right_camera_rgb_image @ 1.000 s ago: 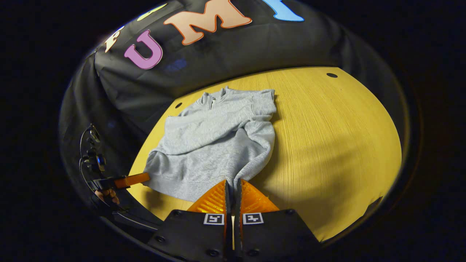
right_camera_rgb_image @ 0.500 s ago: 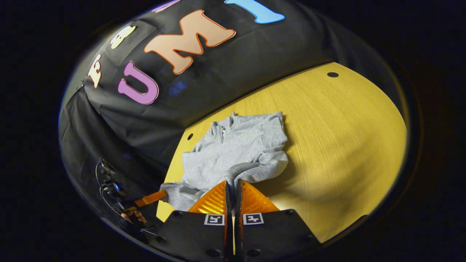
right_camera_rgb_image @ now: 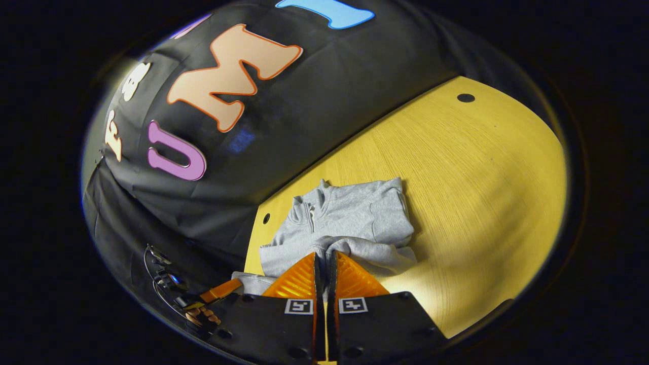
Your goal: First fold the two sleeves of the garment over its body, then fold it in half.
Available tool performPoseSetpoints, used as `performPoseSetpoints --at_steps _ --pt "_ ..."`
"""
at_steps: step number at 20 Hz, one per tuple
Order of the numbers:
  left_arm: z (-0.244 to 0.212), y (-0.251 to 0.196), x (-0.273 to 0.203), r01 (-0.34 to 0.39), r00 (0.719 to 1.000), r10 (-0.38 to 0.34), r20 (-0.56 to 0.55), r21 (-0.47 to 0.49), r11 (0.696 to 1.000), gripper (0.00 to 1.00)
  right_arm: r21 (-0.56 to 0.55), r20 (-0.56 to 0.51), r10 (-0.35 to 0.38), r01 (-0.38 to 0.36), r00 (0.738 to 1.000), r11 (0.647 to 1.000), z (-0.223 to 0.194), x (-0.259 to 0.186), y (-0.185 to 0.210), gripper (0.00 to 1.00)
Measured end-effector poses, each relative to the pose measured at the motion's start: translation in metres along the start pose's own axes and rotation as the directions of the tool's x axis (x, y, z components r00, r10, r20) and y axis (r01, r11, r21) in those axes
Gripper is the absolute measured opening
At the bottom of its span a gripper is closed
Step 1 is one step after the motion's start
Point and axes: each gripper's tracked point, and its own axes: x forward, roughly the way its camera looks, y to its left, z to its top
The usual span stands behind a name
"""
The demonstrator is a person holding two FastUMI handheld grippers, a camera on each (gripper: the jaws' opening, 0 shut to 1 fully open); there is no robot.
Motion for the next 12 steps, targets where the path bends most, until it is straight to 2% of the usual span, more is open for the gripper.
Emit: performPoseSetpoints --at_steps 3,4,5,6,10,11,12 --pt "-0.002 0.008 0.027 -0.041 0.998 0.039 -0.044 -0.061 0.997 0.0 0.04 -0.021 -0.033 0.034 0.999 0.999 0.007 0.028 -0.013 0.02" --pt "-0.004 0.011 0.036 -0.058 0.996 0.053 -0.065 -0.078 0.995 0.0 0.05 -0.028 -0.052 0.053 0.998 0.997 0.007 0.037 -0.021 0.04" --pt "-0.005 0.014 0.043 -0.073 0.995 0.066 -0.076 -0.095 0.993 0.0 0.057 -0.036 -0.074 0.076 0.997 0.995 0.005 0.046 -0.028 0.02" --pt "-0.006 0.016 0.051 -0.084 0.994 0.075 -0.085 -0.106 0.991 0.0 0.057 -0.046 -0.093 0.095 0.995 0.994 0.002 0.054 -0.034 0.04" --pt "-0.011 0.023 0.071 -0.14 0.986 0.13 -0.106 -0.092 0.986 0.01 0.06 -0.061 -0.133 0.136 0.989 0.989 -0.002 0.076 -0.047 0.06" --pt "-0.009 0.025 0.075 -0.157 0.983 0.148 -0.105 -0.087 0.984 0.03 0.069 -0.063 -0.133 0.137 0.989 0.988 0.0 0.078 -0.048 0.06" --pt "-0.01 0.025 0.077 -0.163 0.982 0.154 -0.108 -0.085 0.983 0.08 0.081 -0.063 -0.132 0.137 0.989 0.987 0.002 0.077 -0.048 0.12"
